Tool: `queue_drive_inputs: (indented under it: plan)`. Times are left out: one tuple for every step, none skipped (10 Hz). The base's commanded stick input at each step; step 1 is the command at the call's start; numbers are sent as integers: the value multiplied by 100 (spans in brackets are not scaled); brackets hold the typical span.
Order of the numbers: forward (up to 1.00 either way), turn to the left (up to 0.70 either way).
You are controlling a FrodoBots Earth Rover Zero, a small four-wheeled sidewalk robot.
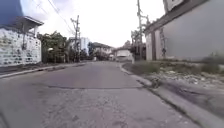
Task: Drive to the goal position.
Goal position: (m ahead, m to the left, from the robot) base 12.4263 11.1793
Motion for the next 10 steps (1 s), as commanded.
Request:
queue_drive_inputs:
  plan:
    - [-17,7]
    - [-17,7]
    - [-17,7]
    - [-17,7]
    - [-17,7]
    - [-17,7]
    - [-17,7]
    - [-17,7]
    - [-17,7]
    - [-17,7]
